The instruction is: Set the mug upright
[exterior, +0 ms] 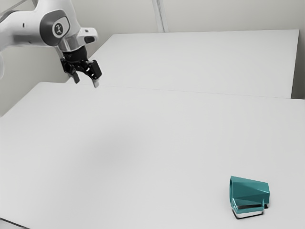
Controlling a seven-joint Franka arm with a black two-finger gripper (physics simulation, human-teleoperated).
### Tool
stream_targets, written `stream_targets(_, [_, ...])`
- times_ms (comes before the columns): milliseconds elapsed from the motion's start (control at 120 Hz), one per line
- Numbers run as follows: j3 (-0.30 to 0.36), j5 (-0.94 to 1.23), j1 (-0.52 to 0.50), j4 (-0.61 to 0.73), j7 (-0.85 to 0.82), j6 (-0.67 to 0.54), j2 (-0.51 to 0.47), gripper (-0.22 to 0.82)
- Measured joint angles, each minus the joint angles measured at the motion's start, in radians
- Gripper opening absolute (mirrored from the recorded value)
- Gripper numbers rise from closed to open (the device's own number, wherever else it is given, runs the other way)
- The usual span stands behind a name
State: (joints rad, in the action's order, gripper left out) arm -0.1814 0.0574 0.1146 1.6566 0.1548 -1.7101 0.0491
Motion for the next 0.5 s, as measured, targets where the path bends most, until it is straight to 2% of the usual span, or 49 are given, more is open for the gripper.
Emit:
stream_targets(108, [-0.005,-0.008,-0.006,0.025,0.003,-0.006,-0.019,0.60])
stream_targets(183, [-0.119,-0.045,0.110,0.086,0.001,-0.033,-0.064,0.60])
stream_targets(250, [-0.159,-0.094,0.152,0.130,-0.011,-0.059,-0.077,0.60])
stream_targets(375, [-0.173,-0.171,0.228,0.220,-0.056,-0.114,-0.095,0.60])
stream_targets(500, [-0.174,-0.266,0.385,0.343,-0.103,-0.190,-0.121,0.60])
